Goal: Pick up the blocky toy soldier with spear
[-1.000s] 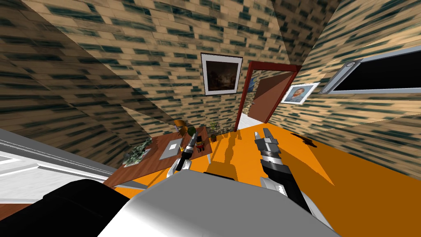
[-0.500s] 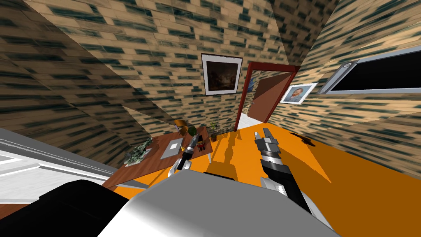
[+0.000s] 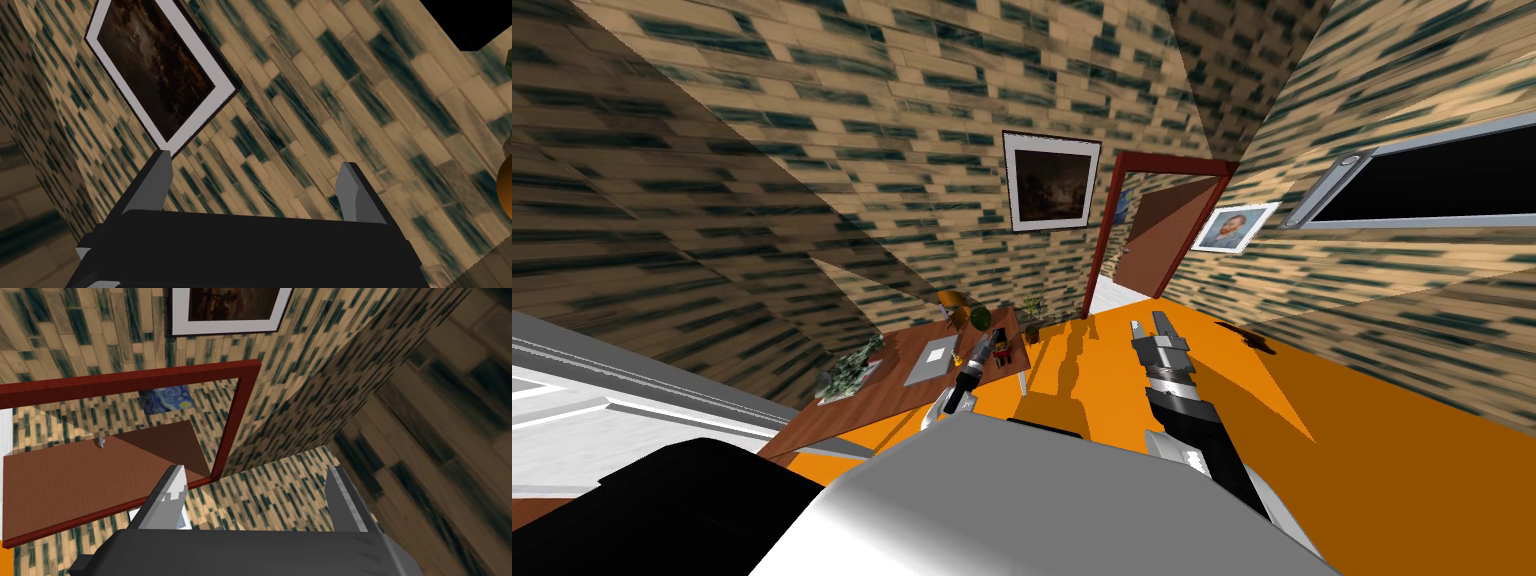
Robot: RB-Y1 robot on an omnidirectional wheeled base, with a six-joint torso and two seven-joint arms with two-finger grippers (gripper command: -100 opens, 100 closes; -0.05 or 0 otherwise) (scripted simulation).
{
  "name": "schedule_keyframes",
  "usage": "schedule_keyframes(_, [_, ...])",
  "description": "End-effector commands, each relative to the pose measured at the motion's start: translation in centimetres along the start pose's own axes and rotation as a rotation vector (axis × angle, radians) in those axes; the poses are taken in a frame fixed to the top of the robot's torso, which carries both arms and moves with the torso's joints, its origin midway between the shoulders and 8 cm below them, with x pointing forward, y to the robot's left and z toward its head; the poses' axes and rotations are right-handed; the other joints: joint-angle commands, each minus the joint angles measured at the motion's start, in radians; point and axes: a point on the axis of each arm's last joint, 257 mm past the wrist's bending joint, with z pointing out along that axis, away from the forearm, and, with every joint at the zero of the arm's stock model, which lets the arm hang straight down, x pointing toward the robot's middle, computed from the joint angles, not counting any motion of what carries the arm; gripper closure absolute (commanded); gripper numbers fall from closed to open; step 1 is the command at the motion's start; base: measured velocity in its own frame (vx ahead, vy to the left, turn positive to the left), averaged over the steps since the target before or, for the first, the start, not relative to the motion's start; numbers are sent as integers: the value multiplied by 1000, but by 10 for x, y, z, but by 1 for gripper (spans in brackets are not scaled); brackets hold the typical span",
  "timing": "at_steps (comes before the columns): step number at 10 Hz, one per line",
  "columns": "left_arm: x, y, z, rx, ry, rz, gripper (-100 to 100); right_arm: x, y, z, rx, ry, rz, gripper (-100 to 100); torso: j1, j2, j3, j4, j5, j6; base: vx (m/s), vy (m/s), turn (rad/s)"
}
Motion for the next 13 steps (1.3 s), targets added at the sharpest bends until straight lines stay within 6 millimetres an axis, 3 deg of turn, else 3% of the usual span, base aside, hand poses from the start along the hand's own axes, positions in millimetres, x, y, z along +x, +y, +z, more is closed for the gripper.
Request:
schedule_keyframes(1, [10,11,-4,-18,22,21,-100,0,0,0,0,0,0,0,0,0,0,0,0,0,-15,15,-12])
schedule_keyframes(4, [23,24,-4,-23,58,100,-100,0,0,0,0,0,0,0,0,0,0,0,0,0,-16,17,-13])
schedule_keyframes(13, [70,77,-29,-91,188,231,-100,0,0,0,0,0,0,0,0,-1,-1,0,0,0,-5,12,-13])
